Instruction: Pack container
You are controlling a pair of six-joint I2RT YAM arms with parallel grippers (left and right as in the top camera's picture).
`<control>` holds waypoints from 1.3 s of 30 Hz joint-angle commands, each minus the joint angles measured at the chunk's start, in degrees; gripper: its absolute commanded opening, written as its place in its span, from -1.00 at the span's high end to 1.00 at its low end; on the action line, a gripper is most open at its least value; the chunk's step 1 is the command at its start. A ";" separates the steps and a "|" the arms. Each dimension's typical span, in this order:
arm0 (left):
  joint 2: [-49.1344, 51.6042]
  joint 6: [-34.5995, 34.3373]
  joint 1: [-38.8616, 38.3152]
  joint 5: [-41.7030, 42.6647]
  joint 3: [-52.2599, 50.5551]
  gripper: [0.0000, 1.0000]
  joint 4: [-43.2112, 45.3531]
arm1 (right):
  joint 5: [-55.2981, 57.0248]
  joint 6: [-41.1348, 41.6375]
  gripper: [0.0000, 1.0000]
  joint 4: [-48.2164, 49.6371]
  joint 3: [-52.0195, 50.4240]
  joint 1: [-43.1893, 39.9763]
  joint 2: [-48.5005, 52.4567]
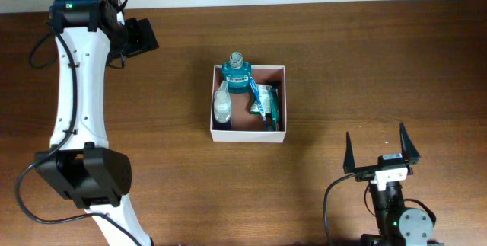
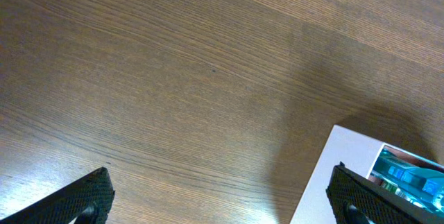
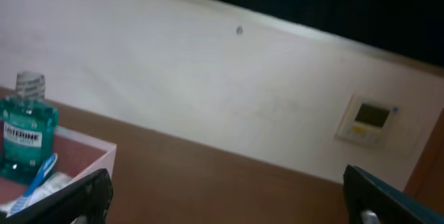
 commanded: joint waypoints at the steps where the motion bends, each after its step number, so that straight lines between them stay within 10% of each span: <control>1: 0.24 -0.57 -0.20 -0.24 0.98 -0.99 -0.04 | -0.46 0.48 -0.97 -0.11 -0.39 0.37 -0.66; 12: 0.24 -0.57 -0.20 -0.24 0.98 -0.99 -0.04 | -0.28 0.48 -0.97 -14.38 -0.39 0.37 -0.66; 39: 0.24 -0.55 -0.20 -0.24 0.98 -0.99 -0.04 | 1.22 0.46 -0.97 -14.23 -0.39 0.35 -0.48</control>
